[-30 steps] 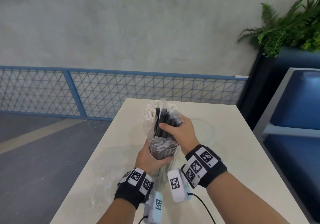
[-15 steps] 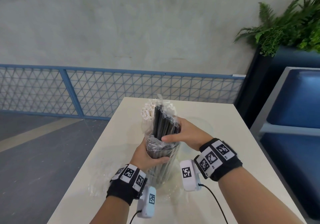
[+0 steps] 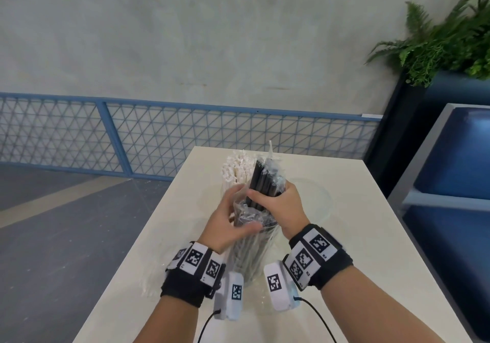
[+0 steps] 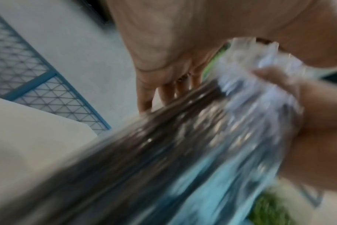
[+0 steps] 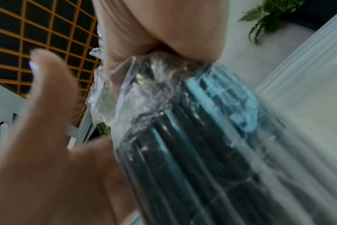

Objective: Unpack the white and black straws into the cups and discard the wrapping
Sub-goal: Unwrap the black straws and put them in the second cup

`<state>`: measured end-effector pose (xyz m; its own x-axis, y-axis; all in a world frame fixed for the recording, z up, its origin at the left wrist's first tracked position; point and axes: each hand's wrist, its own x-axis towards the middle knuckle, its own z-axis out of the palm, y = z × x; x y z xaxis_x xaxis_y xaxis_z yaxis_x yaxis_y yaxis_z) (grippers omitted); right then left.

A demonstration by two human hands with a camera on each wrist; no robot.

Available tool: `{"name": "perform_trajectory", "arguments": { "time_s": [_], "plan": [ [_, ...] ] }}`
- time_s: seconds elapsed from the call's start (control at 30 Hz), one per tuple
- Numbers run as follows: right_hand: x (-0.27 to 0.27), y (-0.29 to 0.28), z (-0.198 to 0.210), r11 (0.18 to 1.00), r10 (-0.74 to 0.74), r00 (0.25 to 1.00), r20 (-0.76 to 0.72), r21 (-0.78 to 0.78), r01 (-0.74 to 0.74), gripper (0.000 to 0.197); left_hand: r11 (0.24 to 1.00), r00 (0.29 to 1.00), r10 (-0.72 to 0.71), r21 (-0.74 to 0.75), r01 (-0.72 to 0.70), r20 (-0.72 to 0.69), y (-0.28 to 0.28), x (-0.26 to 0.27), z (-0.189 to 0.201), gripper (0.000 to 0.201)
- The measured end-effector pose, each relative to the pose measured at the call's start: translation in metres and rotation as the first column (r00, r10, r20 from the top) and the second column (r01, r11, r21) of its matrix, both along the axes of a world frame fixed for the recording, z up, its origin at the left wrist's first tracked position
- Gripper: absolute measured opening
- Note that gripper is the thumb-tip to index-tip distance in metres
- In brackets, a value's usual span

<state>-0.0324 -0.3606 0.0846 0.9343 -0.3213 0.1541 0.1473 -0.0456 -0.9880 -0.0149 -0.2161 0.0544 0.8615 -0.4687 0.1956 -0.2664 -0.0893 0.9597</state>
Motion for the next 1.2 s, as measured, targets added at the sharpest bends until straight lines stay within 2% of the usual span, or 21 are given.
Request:
{"name": "perform_trajectory", "arguments": {
  "time_s": [0.03, 0.1, 0.17, 0.2, 0.4, 0.47, 0.57, 0.63, 0.7, 0.8, 0.87, 1.03, 1.2],
  "plan": [
    [0.001, 0.0, 0.0, 1.0, -0.013, 1.0, 0.007, -0.01, 0.013, 0.032, 0.997, 0.997, 0.064, -0.046, -0.063, 0.036, 0.001, 0.001, 0.01, 0.075],
    [0.001, 0.002, 0.0, 1.0, -0.013, 1.0, 0.02, -0.021, 0.014, 0.028, 0.977, 0.971, 0.199, -0.104, -0.186, 0.129, 0.001, 0.003, 0.026, 0.047],
    [0.001, 0.004, 0.001, 1.0, -0.009, 1.0, 0.021, -0.018, 0.009, 0.023, 0.954, 0.919, 0.298, -0.09, -0.285, 0.258, -0.001, 0.006, 0.039, 0.014],
    [0.001, 0.004, 0.001, 1.0, -0.008, 1.0, 0.018, -0.013, 0.009, 0.022, 0.942, 0.895, 0.335, -0.088, -0.323, 0.296, -0.002, 0.009, 0.041, 0.005],
    [0.001, 0.003, 0.0, 1.0, 0.0, 1.0, -0.026, -0.016, -0.001, 0.028, 0.885, 0.849, 0.465, -0.111, -0.452, 0.251, -0.005, 0.018, 0.041, 0.022],
    [0.0, 0.001, 0.0, 1.0, 0.003, 1.0, -0.031, -0.004, -0.003, 0.028, 0.862, 0.838, 0.508, -0.114, -0.495, 0.2, -0.006, 0.02, 0.04, 0.025],
    [0.0, -0.008, -0.002, 0.997, -0.047, 0.997, -0.056, 0.066, 0.051, 0.025, 0.797, 0.797, 0.596, -0.2, -0.57, 0.101, 0.004, 0.026, 0.046, 0.026],
    [0.0, -0.014, -0.001, 0.994, -0.058, 0.997, -0.058, 0.094, 0.064, 0.023, 0.845, 0.835, 0.53, -0.171, -0.506, 0.148, 0.01, 0.028, 0.053, 0.019],
    [-0.001, -0.014, 0.0, 0.994, -0.047, 0.998, -0.046, 0.093, 0.051, 0.021, 0.929, 0.903, 0.369, -0.056, -0.366, 0.222, 0.008, 0.025, 0.058, 0.01],
    [-0.002, -0.007, 0.002, 0.997, -0.015, 1.0, -0.008, 0.075, 0.016, 0.018, 0.947, 0.904, 0.26, 0.092, -0.307, 0.338, -0.005, 0.021, 0.056, 0.012],
    [0.0, -0.006, 0.001, 0.998, -0.012, 1.0, -0.008, 0.063, 0.013, 0.018, 0.946, 0.9, 0.27, 0.078, -0.314, 0.341, -0.008, 0.023, 0.055, 0.009],
    [0.002, -0.006, 0.0, 0.999, -0.025, 0.999, -0.032, 0.029, 0.026, 0.022, 0.943, 0.907, 0.3, 0.054, -0.329, 0.295, -0.008, 0.032, 0.052, 0.022],
    [0.0, -0.015, -0.002, 0.994, -0.046, 0.998, -0.045, 0.099, 0.05, 0.019, 0.892, 0.873, 0.448, -0.027, -0.452, 0.192, 0.001, 0.044, 0.043, 0.028]
  ]
}}
